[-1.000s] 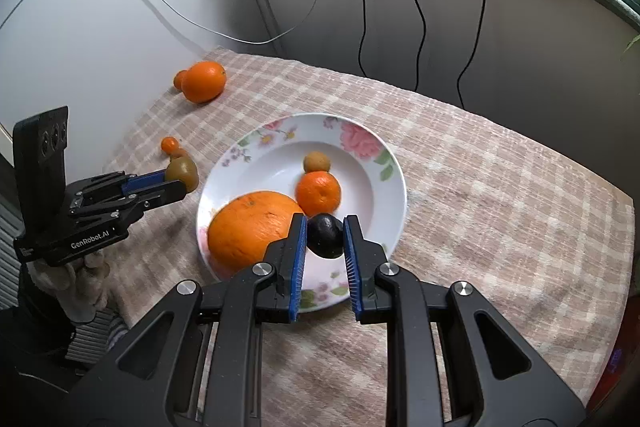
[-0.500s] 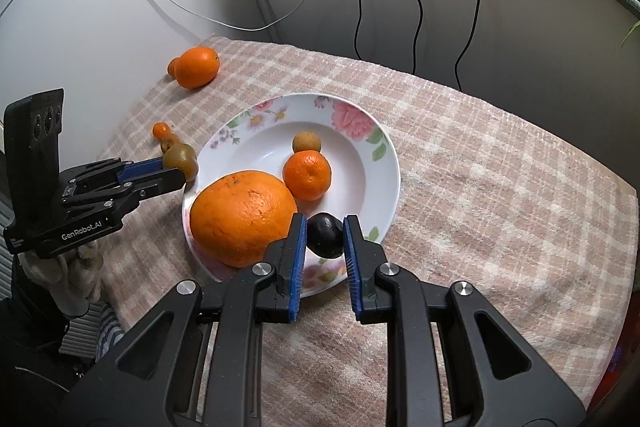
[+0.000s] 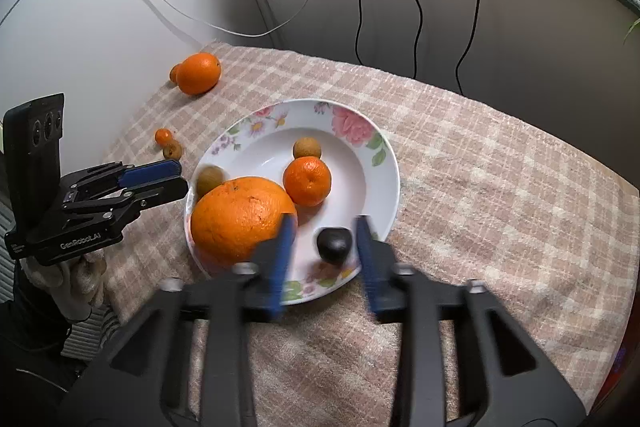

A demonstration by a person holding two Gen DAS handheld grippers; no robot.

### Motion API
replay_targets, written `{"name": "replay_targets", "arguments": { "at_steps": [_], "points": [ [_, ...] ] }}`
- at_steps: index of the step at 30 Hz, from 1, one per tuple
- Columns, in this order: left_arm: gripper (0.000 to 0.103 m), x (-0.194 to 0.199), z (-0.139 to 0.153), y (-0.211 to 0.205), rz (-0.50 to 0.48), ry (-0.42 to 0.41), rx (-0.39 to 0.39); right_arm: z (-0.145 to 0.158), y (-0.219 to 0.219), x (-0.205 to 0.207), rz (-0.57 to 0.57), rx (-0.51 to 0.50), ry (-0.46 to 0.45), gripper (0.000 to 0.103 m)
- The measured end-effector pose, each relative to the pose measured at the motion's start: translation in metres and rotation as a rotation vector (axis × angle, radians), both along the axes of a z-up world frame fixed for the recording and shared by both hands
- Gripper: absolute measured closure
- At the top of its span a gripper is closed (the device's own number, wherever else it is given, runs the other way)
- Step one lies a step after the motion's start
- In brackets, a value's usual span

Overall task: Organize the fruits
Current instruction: 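Open the right tool to drop the plum while the left tool drops the kiwi, then withdraw both tools from the plate toward the remaining fruits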

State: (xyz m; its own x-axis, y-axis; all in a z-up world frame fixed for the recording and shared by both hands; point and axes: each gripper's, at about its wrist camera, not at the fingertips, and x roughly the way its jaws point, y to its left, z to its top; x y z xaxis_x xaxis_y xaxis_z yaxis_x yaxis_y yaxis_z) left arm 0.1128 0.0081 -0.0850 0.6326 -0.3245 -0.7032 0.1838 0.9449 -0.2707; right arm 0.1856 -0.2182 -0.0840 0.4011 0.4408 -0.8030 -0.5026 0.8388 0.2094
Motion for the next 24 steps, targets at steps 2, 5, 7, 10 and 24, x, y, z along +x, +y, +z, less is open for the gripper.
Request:
{"name": "replay_targets", "arguments": {
  "at_steps": [2,5,7,10,24],
  "points": [
    [0.048,-0.001,0.001,0.001,0.004,-0.004,0.000,0.003,-0.001,-0.001,-0.003,0.007,-0.018,0.045],
    [0.039,-0.002,0.002,0.000,-0.003,-0.010,-0.002,0.007,-0.001,-0.003,-0.006,0.011,-0.035,0.032],
    [0.034,-0.004,0.004,-0.002,-0.011,-0.022,0.001,0.010,-0.001,-0.005,-0.008,0.011,-0.054,0.027],
    [0.027,-0.007,0.006,-0.008,-0.022,-0.031,0.027,0.013,0.000,-0.006,-0.018,0.008,-0.072,0.020],
    [0.026,-0.013,0.013,-0.002,0.010,-0.050,0.065,0.021,0.006,-0.007,-0.028,0.001,-0.116,0.018]
  ]
}}
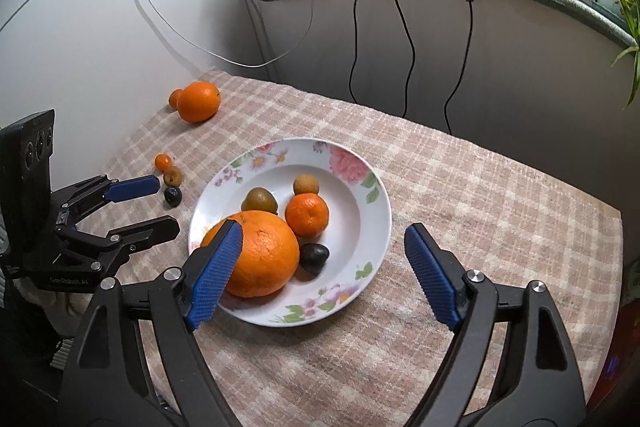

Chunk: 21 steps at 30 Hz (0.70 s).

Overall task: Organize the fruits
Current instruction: 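Withdraw both tools from the plate toward the remaining fruits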

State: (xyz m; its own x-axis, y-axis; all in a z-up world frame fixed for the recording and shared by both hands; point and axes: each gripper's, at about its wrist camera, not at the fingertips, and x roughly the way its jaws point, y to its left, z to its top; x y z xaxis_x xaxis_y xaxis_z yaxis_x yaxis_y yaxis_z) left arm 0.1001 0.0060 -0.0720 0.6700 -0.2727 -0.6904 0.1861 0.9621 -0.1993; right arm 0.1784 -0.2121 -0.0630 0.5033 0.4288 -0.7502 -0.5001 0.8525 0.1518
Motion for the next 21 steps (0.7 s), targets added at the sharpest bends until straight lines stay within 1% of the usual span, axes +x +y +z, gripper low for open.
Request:
{"name": "replay_targets", "arguments": {
  "at_steps": [4,12,16,19,21],
  "points": [
    [0.026,-0.005,0.000,0.010,0.018,-0.008,0.014,0.006,0.008,-0.003,0.014,0.016,-0.029,0.018],
    [0.026,-0.011,-0.009,0.051,0.104,0.016,0.039,0.019,0.030,-0.008,0.056,0.090,-0.076,0.018],
    [0.026,-0.015,-0.018,0.078,0.146,0.030,0.028,0.024,0.050,-0.014,0.105,0.091,-0.107,0.018],
    [0.027,-0.016,-0.023,0.097,0.175,0.041,0.008,0.025,0.070,-0.019,0.153,0.081,-0.113,0.018],
    [0.030,-0.016,-0.025,0.107,0.187,0.046,0.003,0.024,0.081,-0.023,0.174,0.071,-0.122,0.018]
  ]
}}
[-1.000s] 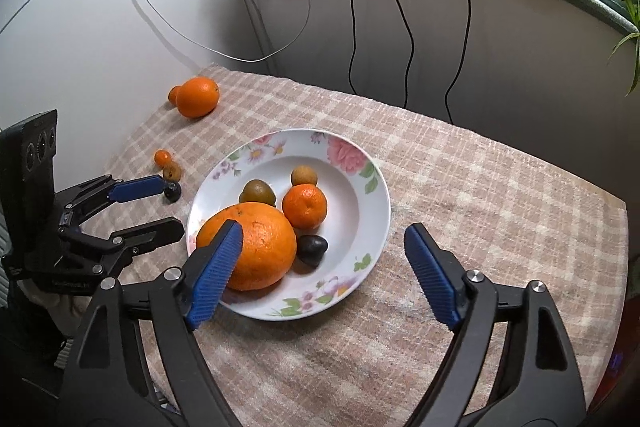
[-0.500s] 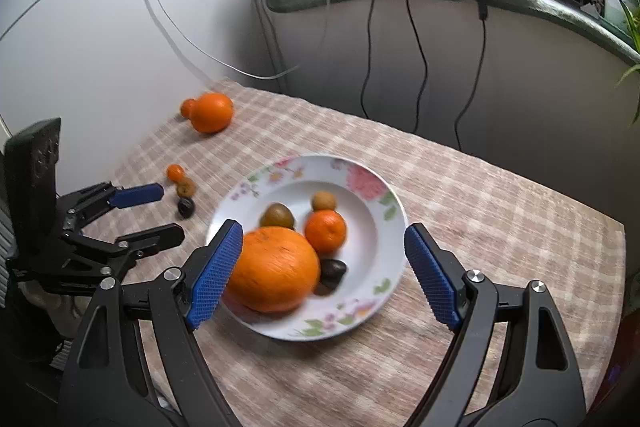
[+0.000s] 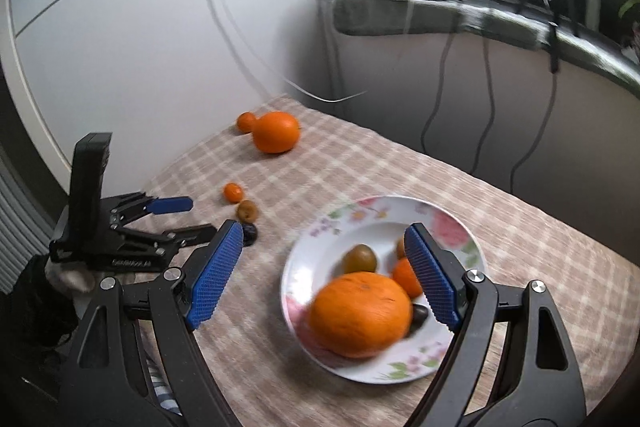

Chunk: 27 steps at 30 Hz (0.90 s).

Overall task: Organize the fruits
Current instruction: 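Withdraw both tools from the plate toward the remaining fruits, then move the left tool to a small tangerine while the right tool approaches another dark plum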

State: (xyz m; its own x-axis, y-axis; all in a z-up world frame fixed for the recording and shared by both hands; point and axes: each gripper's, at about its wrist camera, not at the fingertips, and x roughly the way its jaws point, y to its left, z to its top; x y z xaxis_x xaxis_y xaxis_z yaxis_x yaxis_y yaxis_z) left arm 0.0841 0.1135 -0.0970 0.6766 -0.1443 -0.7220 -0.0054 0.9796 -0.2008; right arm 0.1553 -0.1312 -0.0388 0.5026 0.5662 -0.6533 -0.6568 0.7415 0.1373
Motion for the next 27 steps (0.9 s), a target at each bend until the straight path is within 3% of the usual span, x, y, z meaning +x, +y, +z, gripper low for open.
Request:
{"name": "replay_targets", "arguments": {
  "at_steps": [9,16,20,27],
  "points": [
    [0.051,0.004,-0.004,0.026,0.013,0.009,-0.022,-0.014,0.057,-0.015,0.135,-0.081,-0.009,0.018],
    [0.061,0.015,-0.009,0.037,0.005,0.023,-0.032,-0.031,0.092,-0.016,0.198,-0.155,0.015,0.031],
    [0.063,0.023,-0.010,0.041,-0.001,0.029,-0.040,-0.045,0.113,-0.008,0.232,-0.193,0.066,0.043],
    [0.066,0.034,-0.014,0.040,-0.030,0.041,-0.023,-0.066,0.141,0.001,0.268,-0.275,0.103,0.051]
  ]
}}
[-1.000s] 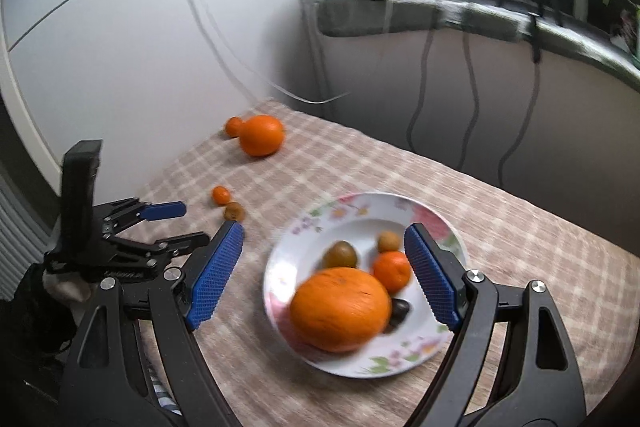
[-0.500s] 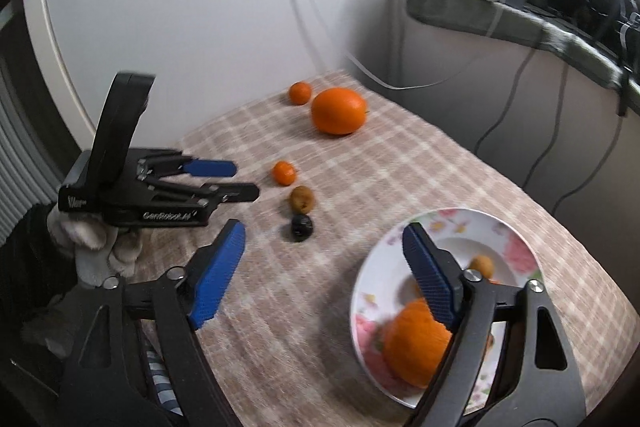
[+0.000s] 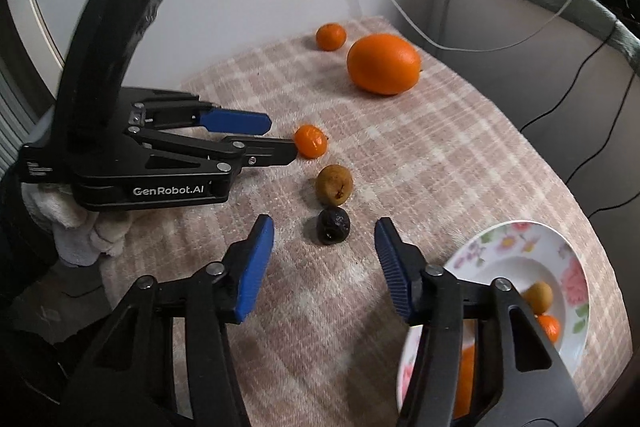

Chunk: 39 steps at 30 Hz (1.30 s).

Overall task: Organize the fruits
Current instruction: 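Move the left tool to a small tangerine while the right tool approaches another dark plum, then close the left tool on the tangerine while the right tool closes on the plum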

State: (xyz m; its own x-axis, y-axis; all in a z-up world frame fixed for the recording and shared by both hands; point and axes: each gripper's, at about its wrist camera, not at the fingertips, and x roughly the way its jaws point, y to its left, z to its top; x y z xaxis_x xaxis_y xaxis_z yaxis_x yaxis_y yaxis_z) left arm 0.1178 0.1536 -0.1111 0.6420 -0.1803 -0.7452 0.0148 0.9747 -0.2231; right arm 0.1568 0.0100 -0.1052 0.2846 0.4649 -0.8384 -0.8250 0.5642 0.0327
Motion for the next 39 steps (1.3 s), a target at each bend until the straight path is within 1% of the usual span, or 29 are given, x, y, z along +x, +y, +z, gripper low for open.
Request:
{"name": "replay_targets", "arguments": {
  "at_steps": [3,5,8,12,15,17,18,19,21,26,28,39],
  "points": [
    [0.067,0.005,-0.004,0.000,-0.007,0.010,0.013,-0.007,0.008,0.004,0.007,-0.029,0.010,0.052],
    [0.068,0.008,-0.006,0.000,-0.013,0.016,0.026,-0.011,0.013,0.006,0.014,-0.046,0.015,0.057],
    [0.071,0.013,-0.008,-0.001,-0.025,0.019,0.053,-0.016,0.018,0.008,0.019,-0.073,0.017,0.057],
    [0.071,0.016,-0.009,-0.006,-0.049,0.021,0.077,-0.022,0.021,0.013,0.017,-0.096,0.022,0.058],
    [0.072,0.019,-0.010,-0.009,-0.063,0.020,0.085,-0.025,0.023,0.017,0.015,-0.109,0.025,0.059],
    [0.072,0.021,-0.011,-0.012,-0.075,0.022,0.085,-0.028,0.024,0.020,0.014,-0.118,0.027,0.061],
    [0.072,0.022,-0.011,-0.014,-0.082,0.024,0.087,-0.029,0.024,0.021,0.014,-0.120,0.029,0.063],
    [0.072,0.023,-0.012,-0.015,-0.086,0.025,0.089,-0.030,0.024,0.022,0.014,-0.122,0.035,0.067],
    [0.073,0.024,-0.013,-0.017,-0.093,0.027,0.091,-0.033,0.025,0.023,0.016,-0.126,0.042,0.068],
    [0.081,0.028,-0.013,-0.021,-0.102,0.029,0.088,-0.039,0.026,0.024,0.024,-0.123,0.060,0.076],
    [0.081,0.030,-0.014,-0.024,-0.106,0.029,0.098,-0.039,0.026,0.025,0.027,-0.117,0.065,0.079],
    [0.082,0.029,-0.013,-0.024,-0.091,0.018,0.093,-0.039,0.021,0.026,0.010,-0.093,0.080,0.080]
  ]
}}
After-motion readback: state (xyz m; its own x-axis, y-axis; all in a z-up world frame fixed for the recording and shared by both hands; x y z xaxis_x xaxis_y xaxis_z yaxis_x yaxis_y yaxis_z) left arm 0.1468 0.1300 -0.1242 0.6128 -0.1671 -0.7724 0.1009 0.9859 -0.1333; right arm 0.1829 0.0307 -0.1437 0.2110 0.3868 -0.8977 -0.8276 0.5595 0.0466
